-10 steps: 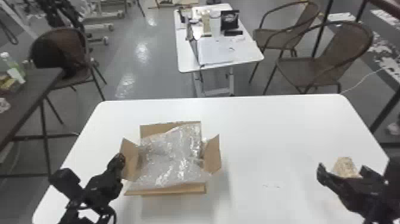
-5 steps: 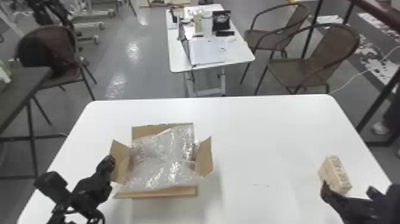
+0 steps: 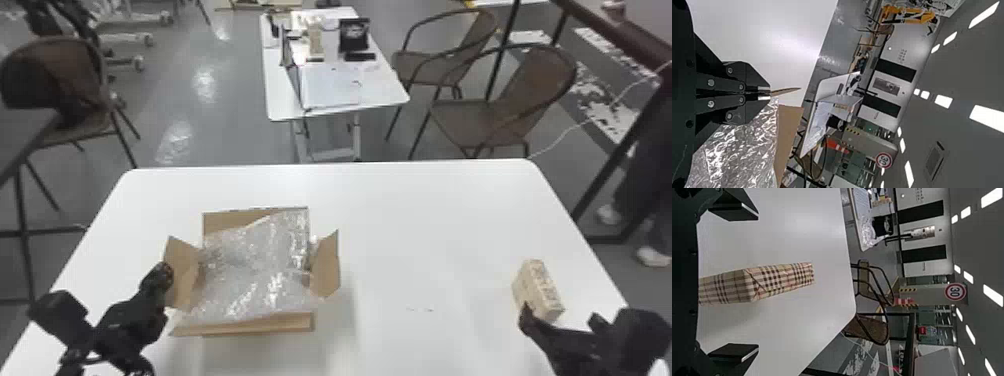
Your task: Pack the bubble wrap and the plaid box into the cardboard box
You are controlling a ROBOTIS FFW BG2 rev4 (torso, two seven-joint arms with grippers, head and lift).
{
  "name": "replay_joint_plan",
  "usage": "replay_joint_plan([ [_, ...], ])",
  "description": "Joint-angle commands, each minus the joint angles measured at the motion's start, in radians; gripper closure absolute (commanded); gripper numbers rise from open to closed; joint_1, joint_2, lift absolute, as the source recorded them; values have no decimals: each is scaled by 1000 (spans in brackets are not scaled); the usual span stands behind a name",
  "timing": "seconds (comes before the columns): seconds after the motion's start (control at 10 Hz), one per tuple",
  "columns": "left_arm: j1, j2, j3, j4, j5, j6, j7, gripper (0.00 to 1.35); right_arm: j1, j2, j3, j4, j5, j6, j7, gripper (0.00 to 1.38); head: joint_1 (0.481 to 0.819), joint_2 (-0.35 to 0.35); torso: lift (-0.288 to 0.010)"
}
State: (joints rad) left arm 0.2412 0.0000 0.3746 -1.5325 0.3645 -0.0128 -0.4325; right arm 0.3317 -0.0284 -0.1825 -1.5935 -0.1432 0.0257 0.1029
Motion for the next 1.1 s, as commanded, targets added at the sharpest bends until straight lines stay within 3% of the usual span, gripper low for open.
replay_joint_plan([
  [0.0,0,-3,0,0,-1,0,0,1125,-28,-2,0,52,7,-20,3,119,695,47,-18],
  [0.4,0,-3,0,0,-1,2,0,1127,-109,-30,0,193,21,-69,35,168,695,44,-18],
  [0.5,-2,-3,0,0,-1,0,-3,1127,-128,-41,0,224,19,-76,44,384,695,40,-18],
  [0.7,-2,-3,0,0,-2,0,-3,1125,-140,-30,0,242,10,-78,46,1001,695,34,-18],
  [0.8,-2,-3,1,0,-2,0,-3,1127,-132,-18,0,225,10,-76,34,1173,695,34,-18],
  [1.0,0,-3,1,0,-2,0,-5,1127,-117,-4,0,185,7,-70,27,1211,695,42,-18],
])
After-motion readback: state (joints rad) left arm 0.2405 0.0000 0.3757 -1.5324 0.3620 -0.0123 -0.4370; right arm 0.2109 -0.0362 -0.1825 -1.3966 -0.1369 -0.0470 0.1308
